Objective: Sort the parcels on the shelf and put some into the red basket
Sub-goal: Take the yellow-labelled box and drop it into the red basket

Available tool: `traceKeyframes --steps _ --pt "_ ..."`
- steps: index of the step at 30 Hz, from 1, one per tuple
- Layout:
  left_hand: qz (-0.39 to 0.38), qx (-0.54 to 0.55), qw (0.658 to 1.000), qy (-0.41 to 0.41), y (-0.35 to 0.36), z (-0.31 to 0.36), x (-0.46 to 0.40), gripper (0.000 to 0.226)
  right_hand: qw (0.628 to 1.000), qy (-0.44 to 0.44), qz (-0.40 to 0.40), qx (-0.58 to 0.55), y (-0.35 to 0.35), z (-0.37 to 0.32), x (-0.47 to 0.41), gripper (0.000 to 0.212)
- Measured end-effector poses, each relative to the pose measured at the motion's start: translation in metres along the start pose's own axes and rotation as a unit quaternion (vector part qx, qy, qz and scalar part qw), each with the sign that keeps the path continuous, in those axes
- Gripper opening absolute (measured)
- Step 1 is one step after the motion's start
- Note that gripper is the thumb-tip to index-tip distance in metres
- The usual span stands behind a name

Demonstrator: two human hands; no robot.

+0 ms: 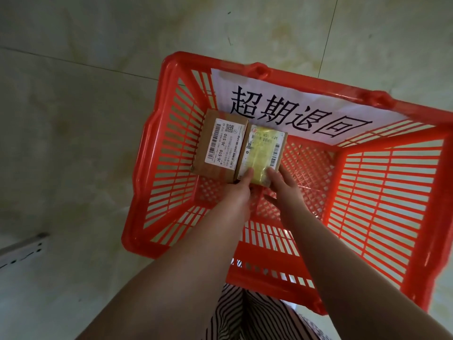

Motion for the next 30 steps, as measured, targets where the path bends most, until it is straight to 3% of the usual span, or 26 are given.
traceKeyframes --steps 6,9,12,15,19,25,30 --pt "-0.019 -0.049 0.998 -0.023 -0.005 0.001 0.027 0.030 0.998 0.030 0.035 0.043 -0.003 -0.006 0.025 0.070" --pt "-0.019 -0.064 0.998 -0.020 -0.019 0.006 0.064 0.051 0.995 0.042 0.057 0.073 -0.007 -0.019 0.061 0.060" --pt "-0.027 -0.037 0.999 -0.012 -0.044 0.017 0.118 0.049 0.993 0.073 0.060 0.072 -0.008 -0.035 0.115 0.046" --pt "-0.036 0.022 0.999 0.019 -0.082 0.035 0.194 0.029 0.997 0.081 -0.009 0.005 0.012 -0.067 0.192 0.023" --pt "-0.045 0.098 0.989 0.105 -0.145 0.062 0.303 0.025 0.990 0.067 -0.122 -0.025 0.052 -0.120 0.299 0.033" --pt "-0.045 0.270 0.939 0.210 -0.269 0.066 0.503 0.028 0.965 0.011 -0.251 0.078 0.131 -0.186 0.487 0.033" --pt "-0.009 0.399 0.871 0.285 -0.375 0.032 0.632 0.020 0.910 -0.049 -0.365 0.190 0.208 -0.189 0.628 0.024"
Point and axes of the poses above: each hand's wrist, its own x-axis away from the middle knuckle, its own y-axis out of the palm, z = x × y, the point moved 9 cm from there along -x, towards the middle knuckle, and after that the axes turned 1 degree about z, right-handed, at the moved point
